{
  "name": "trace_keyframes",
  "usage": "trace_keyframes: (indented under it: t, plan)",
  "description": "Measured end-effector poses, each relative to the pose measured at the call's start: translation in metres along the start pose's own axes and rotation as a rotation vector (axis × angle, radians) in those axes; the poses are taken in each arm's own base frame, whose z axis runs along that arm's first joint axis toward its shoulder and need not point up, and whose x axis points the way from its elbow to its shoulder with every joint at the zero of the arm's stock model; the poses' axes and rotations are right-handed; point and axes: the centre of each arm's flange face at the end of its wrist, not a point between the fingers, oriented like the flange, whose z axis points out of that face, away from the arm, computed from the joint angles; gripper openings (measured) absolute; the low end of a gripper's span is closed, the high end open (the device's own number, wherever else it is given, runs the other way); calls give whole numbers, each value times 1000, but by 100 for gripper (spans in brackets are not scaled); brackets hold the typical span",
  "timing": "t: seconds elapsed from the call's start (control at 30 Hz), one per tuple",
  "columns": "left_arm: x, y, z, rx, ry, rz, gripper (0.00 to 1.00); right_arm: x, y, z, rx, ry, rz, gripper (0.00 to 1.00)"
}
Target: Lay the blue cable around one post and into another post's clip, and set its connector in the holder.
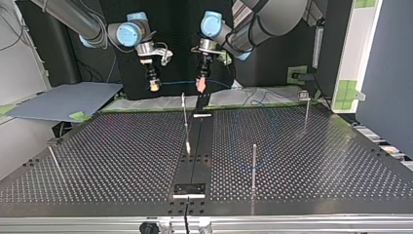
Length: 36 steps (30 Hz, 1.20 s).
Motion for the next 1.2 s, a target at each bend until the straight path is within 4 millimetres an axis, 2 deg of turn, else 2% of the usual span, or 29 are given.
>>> trace_keyframes:
  t: [0.27,0.43,0.57,0.8,0.97,1.2]
  plan:
    - [-1,3,3,-3,0,47,4,-4,8,1,-24,1,-14,0]
    - [-1,2,5,12,5,55,4,-18,12,4,-13,9,-16,0]
    - [9,4,9,20,24,65,4,-24,14,8,1,28,-13,0]
    - [29,12,11,21,47,80,4,-19,21,18,16,60,-9,0]
    - [29,14,13,21,40,68,4,-21,26,26,23,60,-7,0]
    - [27,17,16,15,34,69,4,-35,35,35,24,29,-11,0]
